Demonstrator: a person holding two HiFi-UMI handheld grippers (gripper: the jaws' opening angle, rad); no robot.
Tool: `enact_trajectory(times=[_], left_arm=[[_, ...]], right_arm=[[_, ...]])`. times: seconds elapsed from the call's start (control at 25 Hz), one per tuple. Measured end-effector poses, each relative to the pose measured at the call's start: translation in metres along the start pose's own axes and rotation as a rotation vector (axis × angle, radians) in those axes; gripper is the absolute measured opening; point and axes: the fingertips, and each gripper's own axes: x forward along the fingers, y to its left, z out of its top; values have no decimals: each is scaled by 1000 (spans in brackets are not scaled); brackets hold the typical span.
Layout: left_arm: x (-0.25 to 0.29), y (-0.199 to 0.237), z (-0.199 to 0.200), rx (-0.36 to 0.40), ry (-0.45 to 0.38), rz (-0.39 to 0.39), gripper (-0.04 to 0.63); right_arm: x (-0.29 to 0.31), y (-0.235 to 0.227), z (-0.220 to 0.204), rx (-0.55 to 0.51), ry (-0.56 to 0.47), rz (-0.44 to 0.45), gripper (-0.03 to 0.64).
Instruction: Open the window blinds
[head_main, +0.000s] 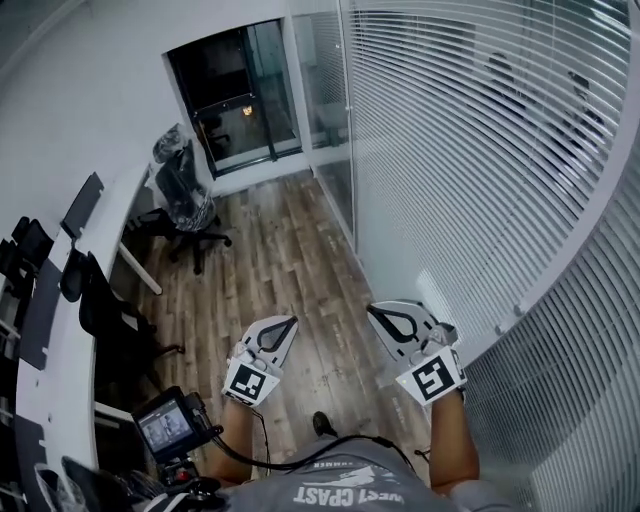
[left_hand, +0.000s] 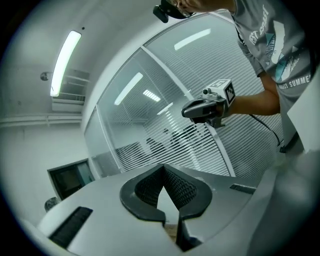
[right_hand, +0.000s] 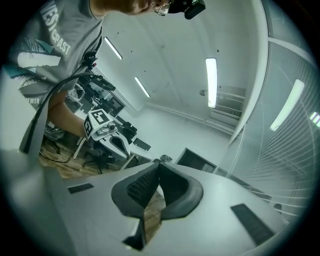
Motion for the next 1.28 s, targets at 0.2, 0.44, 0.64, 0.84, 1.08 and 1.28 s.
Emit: enact_trajectory(times=[0.2,0.44,0.64,0.84,1.08,1.28], left_arm=[[51,103,-54,-1,-23,-12,2],[95,185,-106,-31,-2,-13,2],[138,245,-148,-21,29,-21,2],[233,312,-188,-21,53,-3,2],[350,381,-217,22,66,-14,2],[437,415,-246,-34,70,-24,2]], right_arm=[[110,-42,-28,-31,11,2,-5],[199,-85,-63,-22,19,13,-5],[270,-129,-102,3,18,8,-5],[338,-205,-172,12,-9,21,-5],[413,-290,-246,20,-27,46,-5],[457,-357,-301,18,-20,51,-5]])
